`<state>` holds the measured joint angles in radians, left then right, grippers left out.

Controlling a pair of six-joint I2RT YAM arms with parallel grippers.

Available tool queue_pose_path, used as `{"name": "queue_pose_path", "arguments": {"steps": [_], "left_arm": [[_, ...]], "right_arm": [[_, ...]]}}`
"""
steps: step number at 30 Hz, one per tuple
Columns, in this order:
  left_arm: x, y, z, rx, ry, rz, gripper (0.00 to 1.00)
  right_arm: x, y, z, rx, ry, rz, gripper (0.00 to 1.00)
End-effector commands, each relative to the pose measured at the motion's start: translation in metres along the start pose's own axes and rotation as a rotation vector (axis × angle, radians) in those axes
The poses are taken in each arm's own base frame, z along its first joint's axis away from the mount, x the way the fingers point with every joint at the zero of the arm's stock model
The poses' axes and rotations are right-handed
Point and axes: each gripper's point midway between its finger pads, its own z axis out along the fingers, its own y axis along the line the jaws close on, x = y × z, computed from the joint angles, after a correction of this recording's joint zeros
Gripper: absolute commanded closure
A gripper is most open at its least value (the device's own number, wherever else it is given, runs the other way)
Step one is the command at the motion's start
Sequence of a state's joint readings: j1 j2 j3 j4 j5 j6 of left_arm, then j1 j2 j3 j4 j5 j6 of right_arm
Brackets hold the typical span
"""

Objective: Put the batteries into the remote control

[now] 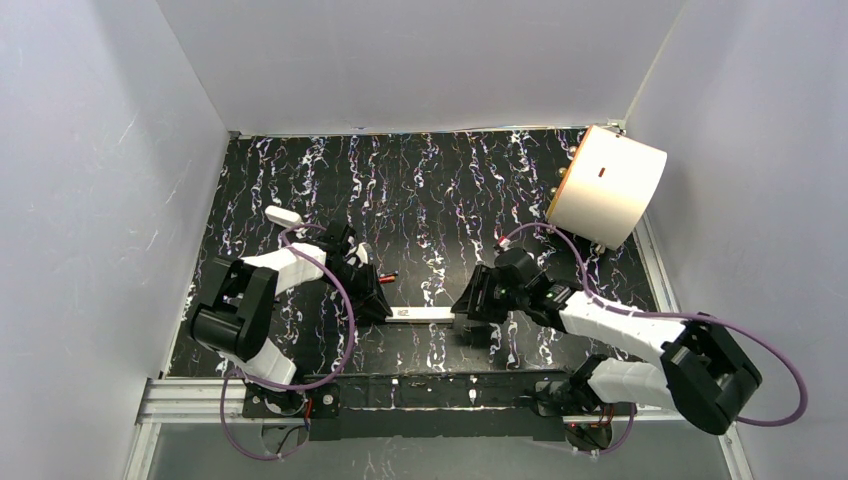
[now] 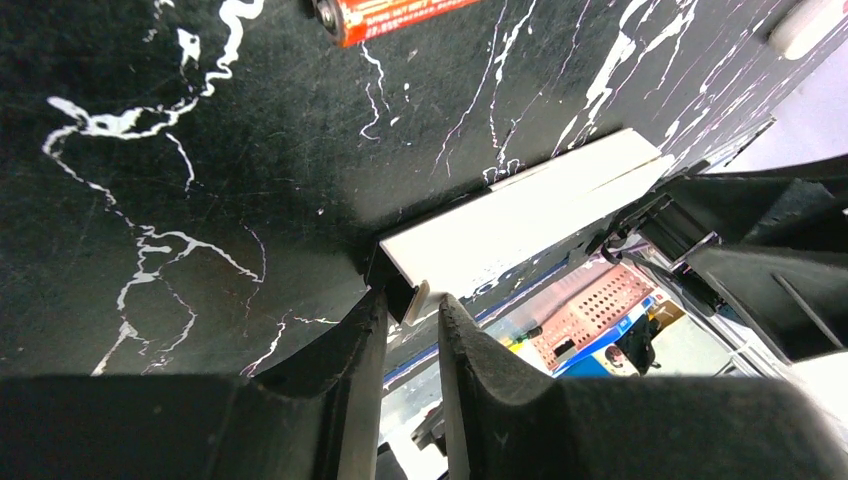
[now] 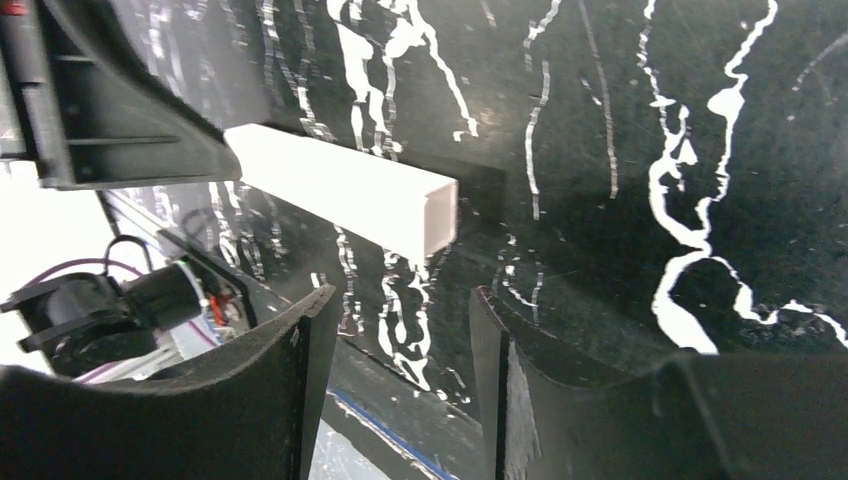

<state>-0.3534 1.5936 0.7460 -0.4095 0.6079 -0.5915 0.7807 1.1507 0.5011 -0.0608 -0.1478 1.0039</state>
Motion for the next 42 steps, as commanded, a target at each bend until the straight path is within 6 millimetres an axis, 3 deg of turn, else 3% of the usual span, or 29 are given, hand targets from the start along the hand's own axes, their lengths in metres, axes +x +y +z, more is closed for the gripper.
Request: {"name": "queue_pose_path", "arguments": {"steps": [1,6,13,21,28,36,42], "left_arm": [[0.013,0.073,0.013,-0.314,0.010,-0.028,0.79],[0.013,0.073,0.014,-0.314,0.012,-0.027,0.79],[0.013,0.072,0.014,-0.308,0.014,-0.027,0.80],[0.014,0.072,0.014,-0.306,0.017,-0.027,0.82],[0.014,0.072,0.014,-0.303,0.019,-0.033,0.86],[0.016,0.070,0.018,-0.280,0.020,-0.051,0.92],[0.016,0.067,0.020,-0.259,0.017,-0.063,0.94]], "right_arm": [[-0.010,0.003,0.007,0.034,0.000,-0.072,0.44],[-0.018,0.007,0.022,0.057,0.014,-0.101,0.55],[-0.019,0.000,0.030,0.087,0.017,-0.096,0.58],[-0.003,-0.023,0.034,0.142,0.082,-0.133,0.82],[0.002,-0.031,0.038,0.172,0.115,-0.153,0.93],[0.022,-0.030,0.045,0.173,0.172,-0.179,0.99],[0.041,-0.017,0.056,0.127,0.215,-0.179,0.99]]}}
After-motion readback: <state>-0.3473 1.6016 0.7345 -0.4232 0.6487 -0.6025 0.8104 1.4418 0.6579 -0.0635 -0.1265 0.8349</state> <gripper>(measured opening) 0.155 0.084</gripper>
